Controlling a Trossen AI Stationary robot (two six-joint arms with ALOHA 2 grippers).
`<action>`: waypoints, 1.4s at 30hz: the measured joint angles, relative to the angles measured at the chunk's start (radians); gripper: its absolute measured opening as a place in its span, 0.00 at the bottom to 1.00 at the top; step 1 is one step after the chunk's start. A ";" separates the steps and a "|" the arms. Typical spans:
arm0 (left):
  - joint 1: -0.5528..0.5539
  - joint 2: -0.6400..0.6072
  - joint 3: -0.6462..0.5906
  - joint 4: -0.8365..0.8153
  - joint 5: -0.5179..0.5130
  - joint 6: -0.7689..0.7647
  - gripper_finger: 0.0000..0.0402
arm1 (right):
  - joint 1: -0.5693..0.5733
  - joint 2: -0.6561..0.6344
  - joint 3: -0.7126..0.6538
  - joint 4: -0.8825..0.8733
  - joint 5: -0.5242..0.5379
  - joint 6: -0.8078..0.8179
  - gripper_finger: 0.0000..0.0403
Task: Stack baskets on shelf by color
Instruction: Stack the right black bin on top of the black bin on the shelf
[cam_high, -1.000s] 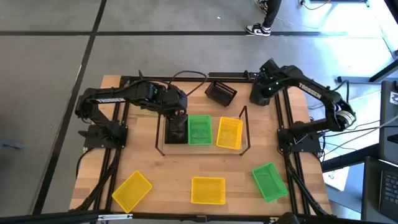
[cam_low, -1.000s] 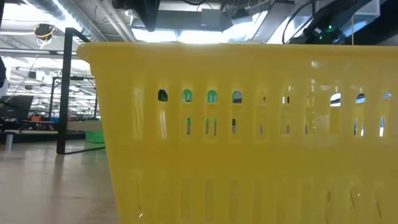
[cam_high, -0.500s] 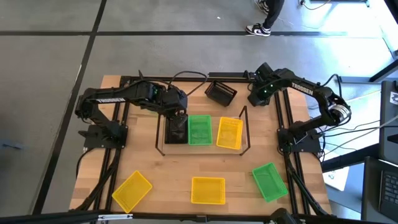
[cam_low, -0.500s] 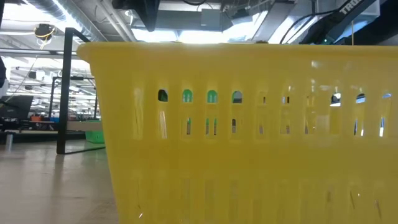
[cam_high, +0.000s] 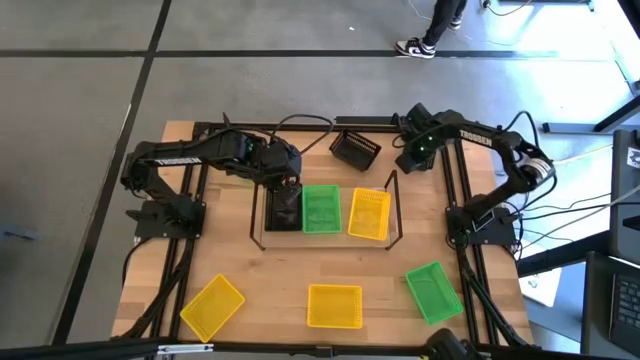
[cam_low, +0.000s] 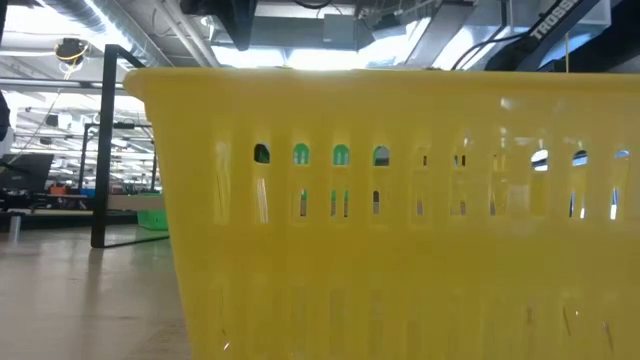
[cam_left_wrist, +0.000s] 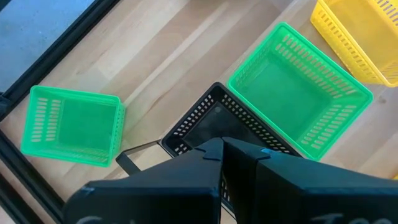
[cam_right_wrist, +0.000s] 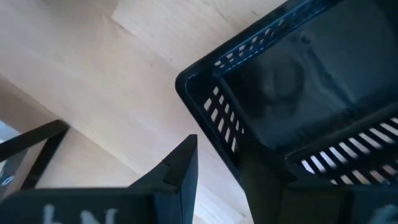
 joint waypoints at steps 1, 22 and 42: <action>0.000 0.000 0.000 0.000 0.000 0.000 0.00 | 0.000 0.008 0.000 0.006 0.000 0.000 0.27; 0.000 0.000 0.000 0.000 0.000 0.029 0.00 | 0.013 0.055 0.005 0.051 0.058 -0.049 0.01; 0.012 0.000 0.000 0.000 -0.002 0.018 0.00 | 0.277 -0.111 0.328 -0.301 0.434 0.017 0.00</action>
